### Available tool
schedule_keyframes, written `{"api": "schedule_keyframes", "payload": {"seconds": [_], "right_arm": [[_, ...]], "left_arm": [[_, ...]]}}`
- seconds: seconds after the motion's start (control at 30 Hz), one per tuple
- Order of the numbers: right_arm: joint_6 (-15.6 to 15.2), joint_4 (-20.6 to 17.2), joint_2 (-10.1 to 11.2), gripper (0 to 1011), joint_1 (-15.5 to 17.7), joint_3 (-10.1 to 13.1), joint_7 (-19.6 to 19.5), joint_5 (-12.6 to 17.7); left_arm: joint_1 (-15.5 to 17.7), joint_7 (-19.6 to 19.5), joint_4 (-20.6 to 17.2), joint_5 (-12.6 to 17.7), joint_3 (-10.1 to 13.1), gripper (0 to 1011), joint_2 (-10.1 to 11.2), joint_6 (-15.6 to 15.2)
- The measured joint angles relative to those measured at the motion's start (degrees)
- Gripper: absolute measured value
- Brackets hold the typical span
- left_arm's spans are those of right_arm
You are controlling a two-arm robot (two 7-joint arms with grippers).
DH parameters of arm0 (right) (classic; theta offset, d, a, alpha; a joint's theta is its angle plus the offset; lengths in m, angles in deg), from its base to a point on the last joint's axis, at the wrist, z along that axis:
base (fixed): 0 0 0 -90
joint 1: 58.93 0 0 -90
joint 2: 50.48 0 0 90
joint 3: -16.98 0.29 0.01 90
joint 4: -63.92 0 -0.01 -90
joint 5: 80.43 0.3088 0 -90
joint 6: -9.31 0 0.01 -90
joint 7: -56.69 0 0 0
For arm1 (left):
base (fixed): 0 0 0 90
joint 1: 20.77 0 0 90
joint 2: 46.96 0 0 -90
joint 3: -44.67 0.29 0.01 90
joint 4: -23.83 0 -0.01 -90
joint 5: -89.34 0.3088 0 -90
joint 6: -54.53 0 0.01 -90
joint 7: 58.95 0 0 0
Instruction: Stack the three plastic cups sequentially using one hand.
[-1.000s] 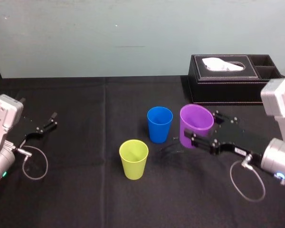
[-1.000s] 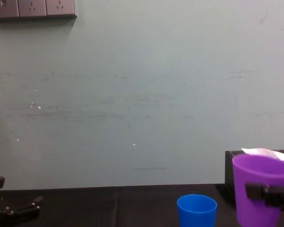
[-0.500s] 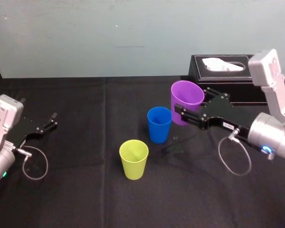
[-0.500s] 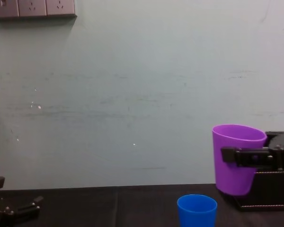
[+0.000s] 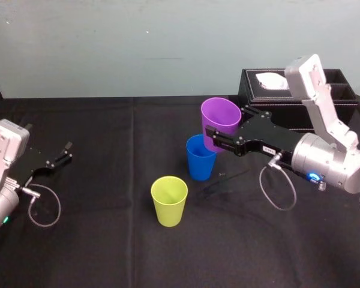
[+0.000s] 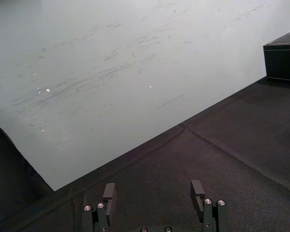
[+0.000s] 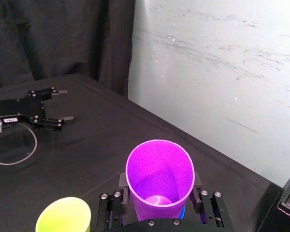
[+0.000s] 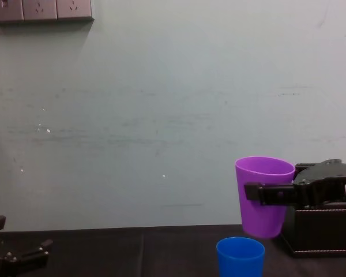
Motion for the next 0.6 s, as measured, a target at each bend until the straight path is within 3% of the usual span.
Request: {"api": "schedule_keyframes", "payload": {"seconds": [0.6], "right_arm": [[-0.48,4.23,-2.88,734,-3.04,-2.03,-0.03,-2.35]], "left_arm": [[0.00,0.00,0.00,0.00,0.00,1010,0.00,0.00]]}}
